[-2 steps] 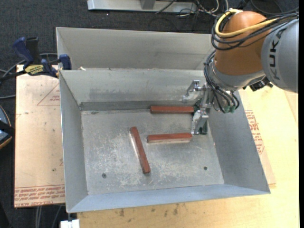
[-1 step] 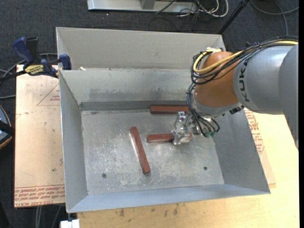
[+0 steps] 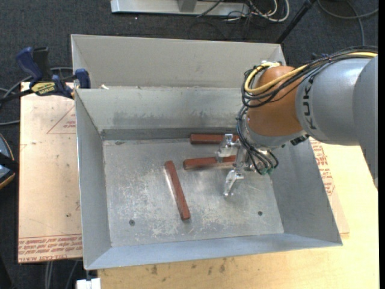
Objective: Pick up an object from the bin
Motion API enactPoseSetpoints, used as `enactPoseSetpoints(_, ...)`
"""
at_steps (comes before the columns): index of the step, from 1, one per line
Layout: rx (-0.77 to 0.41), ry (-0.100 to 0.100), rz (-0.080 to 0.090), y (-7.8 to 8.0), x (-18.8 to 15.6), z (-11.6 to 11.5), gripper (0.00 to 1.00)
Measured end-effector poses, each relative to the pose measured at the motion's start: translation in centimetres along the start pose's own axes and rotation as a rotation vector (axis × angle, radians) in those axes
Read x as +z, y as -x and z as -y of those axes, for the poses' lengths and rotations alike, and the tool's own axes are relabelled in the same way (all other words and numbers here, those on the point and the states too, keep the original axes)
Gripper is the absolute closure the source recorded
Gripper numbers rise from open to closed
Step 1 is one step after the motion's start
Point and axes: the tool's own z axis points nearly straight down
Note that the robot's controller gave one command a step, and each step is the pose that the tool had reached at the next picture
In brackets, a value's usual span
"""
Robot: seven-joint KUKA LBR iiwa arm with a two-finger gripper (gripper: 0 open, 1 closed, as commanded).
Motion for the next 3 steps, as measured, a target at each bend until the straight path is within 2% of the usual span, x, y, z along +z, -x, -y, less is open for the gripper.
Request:
enactPoseSetpoints(1, 0.002, -0.002, 0.048, 1.02, -0.49, -0.02, 1.0)
enactPoseSetpoints(2, 0.0, -0.001, 0.006, 0.1, 0.0, 0.02, 0.0)
enactPoseSetpoints(3, 0.0, -0.001, 0.009, 0.16, 0.0, 0.02, 0.0)
